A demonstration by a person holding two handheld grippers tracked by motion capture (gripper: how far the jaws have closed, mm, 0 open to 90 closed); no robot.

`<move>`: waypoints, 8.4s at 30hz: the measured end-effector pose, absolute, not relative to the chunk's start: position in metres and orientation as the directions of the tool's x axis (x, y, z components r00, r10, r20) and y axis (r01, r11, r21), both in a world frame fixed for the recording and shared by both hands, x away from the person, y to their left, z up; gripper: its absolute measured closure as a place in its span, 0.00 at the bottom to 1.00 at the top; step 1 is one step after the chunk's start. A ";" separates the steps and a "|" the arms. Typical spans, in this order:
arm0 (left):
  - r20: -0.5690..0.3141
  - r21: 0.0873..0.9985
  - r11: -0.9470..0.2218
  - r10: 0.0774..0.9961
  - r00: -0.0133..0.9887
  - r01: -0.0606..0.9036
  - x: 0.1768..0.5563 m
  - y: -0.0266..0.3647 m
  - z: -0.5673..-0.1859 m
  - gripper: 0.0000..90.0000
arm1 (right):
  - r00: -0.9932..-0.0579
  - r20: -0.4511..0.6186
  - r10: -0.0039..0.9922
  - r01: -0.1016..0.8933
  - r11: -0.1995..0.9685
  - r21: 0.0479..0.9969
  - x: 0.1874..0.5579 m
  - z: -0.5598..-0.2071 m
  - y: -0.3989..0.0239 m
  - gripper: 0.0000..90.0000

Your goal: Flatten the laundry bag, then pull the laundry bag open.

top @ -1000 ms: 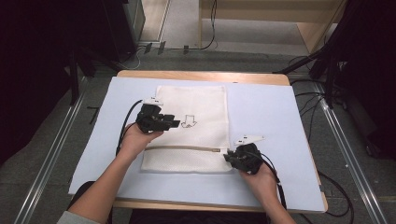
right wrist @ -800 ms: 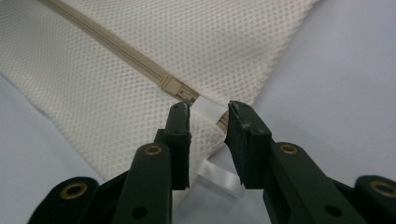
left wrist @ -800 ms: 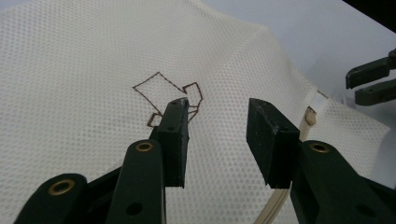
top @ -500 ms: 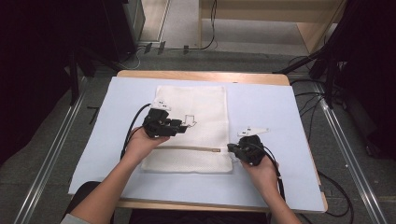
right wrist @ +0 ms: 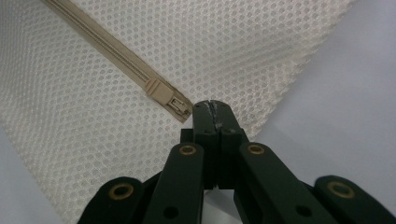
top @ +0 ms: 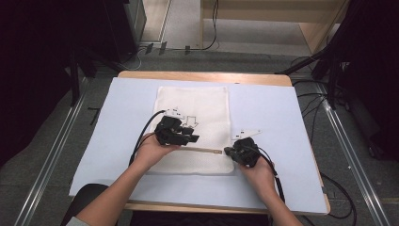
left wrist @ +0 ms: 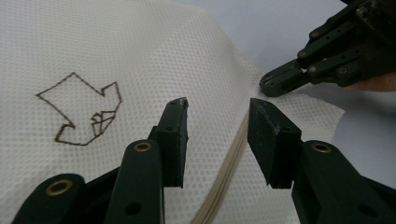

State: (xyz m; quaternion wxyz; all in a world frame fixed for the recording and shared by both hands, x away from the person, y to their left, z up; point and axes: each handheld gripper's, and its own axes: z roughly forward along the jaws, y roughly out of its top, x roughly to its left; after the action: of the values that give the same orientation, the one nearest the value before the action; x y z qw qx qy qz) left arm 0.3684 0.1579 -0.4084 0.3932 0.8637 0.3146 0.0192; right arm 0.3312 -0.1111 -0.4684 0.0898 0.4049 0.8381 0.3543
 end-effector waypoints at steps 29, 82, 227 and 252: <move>-0.247 0.628 -0.580 0.484 0.840 0.519 0.358 0.121 -0.429 0.79 | -0.665 0.140 0.733 0.600 0.414 0.685 0.329 -0.471 -0.113 1.00; -0.343 0.525 -0.564 0.545 0.765 0.638 0.372 0.081 -0.456 0.98 | -0.665 0.091 0.742 0.574 0.429 0.697 0.323 -0.472 -0.109 1.00; -0.364 0.461 -0.545 0.603 0.710 0.700 0.377 0.191 -0.433 0.99 | -0.629 0.093 0.772 0.581 0.388 0.716 0.318 -0.475 -0.111 1.00; -0.395 0.468 -0.489 0.629 0.669 0.736 0.372 0.226 -0.426 0.99 | -0.632 0.082 0.771 0.573 0.393 0.719 0.317 -0.476 -0.114 1.00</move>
State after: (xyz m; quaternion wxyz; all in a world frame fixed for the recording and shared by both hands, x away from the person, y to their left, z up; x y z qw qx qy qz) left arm 0.3724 0.2264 -0.4264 0.3122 0.8585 0.3977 -0.0856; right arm 0.3173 -0.1138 -0.4758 0.1332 0.4078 0.8239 0.3702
